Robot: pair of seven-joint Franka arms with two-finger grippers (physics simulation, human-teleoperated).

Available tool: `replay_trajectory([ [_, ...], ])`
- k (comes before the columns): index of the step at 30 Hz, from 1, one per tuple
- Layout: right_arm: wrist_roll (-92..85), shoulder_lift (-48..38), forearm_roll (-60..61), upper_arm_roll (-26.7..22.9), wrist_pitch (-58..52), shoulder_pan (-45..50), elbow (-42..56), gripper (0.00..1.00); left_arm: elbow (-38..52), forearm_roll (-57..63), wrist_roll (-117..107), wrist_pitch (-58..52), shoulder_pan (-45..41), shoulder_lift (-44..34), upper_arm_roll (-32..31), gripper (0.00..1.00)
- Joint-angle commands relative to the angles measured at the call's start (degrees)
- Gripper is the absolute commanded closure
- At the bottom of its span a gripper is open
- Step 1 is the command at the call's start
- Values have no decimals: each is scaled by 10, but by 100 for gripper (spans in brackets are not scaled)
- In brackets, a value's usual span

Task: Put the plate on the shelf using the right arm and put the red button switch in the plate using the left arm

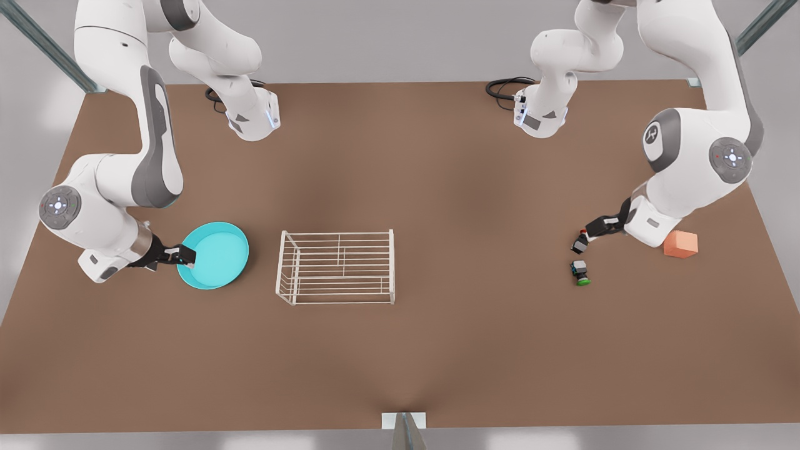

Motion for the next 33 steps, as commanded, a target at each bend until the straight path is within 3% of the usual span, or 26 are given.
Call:
replay_trajectory([
  [1,-2,2,0,0,-5,0,0,0,1,-6,132,10,-4,0,-4,0],
  [7,-36,34,55,-1,0,-50,-38,0,-5,2,126,5,-5,9,-9,0],
  [10,-123,59,84,0,32,-92,-73,0,2,2,101,-100,-2,-4,-11,0],
  [12,-174,75,80,0,32,-105,-91,0,-3,12,66,-114,-7,-9,-30,0],
  [17,-321,113,44,0,85,-129,-111,0,-11,23,72,-75,5,1,-26,0],
  [27,-364,173,22,0,152,-153,-106,0,-10,23,68,-28,23,26,-25,0],
  [31,-365,191,22,0,195,-153,-106,4,-24,27,-285,-38,59,23,-24,0],
  [33,-365,196,24,0,203,-153,-106,13,-36,23,-342,-30,75,29,-23,0],
])
